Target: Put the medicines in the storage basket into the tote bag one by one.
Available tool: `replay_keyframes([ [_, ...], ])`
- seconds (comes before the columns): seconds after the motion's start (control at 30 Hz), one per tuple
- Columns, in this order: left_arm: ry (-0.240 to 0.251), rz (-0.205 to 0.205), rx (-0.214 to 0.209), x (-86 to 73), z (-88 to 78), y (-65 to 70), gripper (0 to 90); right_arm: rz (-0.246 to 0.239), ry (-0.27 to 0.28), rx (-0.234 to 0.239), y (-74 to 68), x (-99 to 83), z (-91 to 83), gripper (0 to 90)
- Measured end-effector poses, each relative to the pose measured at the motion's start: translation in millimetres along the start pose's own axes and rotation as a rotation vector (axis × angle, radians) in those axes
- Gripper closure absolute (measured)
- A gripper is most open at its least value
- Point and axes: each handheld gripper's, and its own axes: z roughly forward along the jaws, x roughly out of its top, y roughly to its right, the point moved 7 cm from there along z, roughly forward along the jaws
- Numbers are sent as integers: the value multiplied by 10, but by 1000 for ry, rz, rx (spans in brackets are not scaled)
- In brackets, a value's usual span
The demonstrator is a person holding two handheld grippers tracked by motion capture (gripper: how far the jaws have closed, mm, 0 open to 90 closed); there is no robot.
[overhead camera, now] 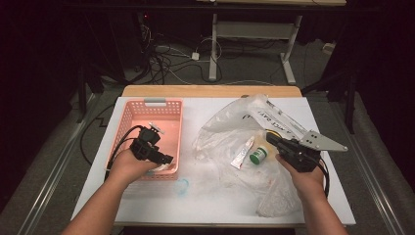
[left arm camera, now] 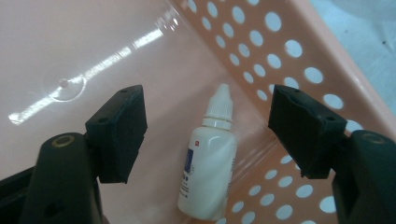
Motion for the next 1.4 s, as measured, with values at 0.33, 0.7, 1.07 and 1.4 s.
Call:
replay_keyframes([
  [0.33, -168, -7, 1, -4, 129, -57, 405, 3, 5, 3, 2, -5, 1, 900],
  [0.7, -318, -80, 52, -6, 259, -176, 486, 2, 2, -1, -2, -6, 0, 900],
  [1.07, -349, -50, 94, 14, 292, -161, 582, 0, -6, 1, -6, -21, 5, 900],
  [1.4, -209, -22, 67, 79, 215, -99, 585, 4, -6, -5, -3, -20, -4, 900],
])
